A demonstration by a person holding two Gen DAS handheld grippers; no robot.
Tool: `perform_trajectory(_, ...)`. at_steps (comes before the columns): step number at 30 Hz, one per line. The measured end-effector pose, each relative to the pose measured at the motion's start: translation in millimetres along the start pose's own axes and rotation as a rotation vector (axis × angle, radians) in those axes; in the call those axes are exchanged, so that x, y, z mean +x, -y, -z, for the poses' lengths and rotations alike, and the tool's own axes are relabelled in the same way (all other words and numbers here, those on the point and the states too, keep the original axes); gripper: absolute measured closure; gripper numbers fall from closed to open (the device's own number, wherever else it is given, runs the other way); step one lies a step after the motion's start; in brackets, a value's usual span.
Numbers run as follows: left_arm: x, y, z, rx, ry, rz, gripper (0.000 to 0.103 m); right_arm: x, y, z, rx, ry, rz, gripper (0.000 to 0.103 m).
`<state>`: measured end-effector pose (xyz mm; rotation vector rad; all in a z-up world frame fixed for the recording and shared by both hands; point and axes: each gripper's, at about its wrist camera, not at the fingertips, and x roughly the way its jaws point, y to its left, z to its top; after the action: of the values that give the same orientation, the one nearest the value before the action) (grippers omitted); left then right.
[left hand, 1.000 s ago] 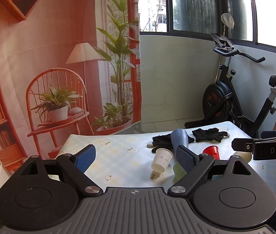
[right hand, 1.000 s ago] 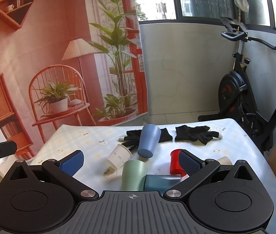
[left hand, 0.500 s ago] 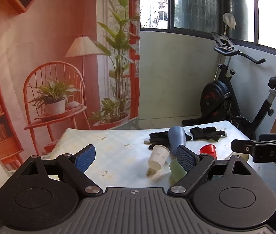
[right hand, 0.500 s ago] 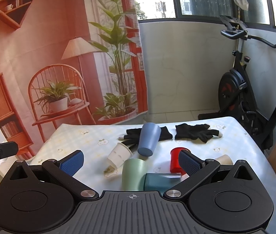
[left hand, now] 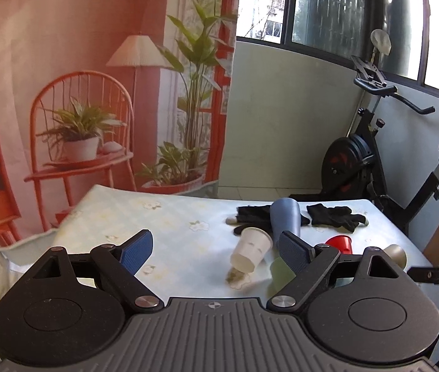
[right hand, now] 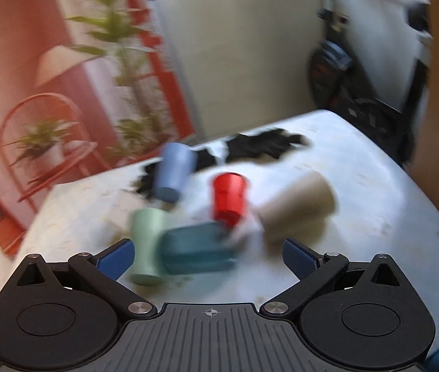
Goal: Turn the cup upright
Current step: 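Reach the right gripper to the tan cup lying on its side and grasp it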
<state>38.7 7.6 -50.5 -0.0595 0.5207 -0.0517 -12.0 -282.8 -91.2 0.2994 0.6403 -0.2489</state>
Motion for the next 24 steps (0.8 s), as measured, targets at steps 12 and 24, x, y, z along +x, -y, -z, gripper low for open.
perform_trajectory(12, 54.4, 11.3, 9.3, -0.051, -0.069, -0.011, 0.013, 70.1, 64.6, -6.2, 0.216, -0.042, 0.086, 0.010)
perform_trajectory(24, 81.3, 3.4, 9.3, -0.070, -0.111, -0.104, 0.013, 159.5, 95.9, -27.8, 0.463, -0.032, 0.161, 0.006)
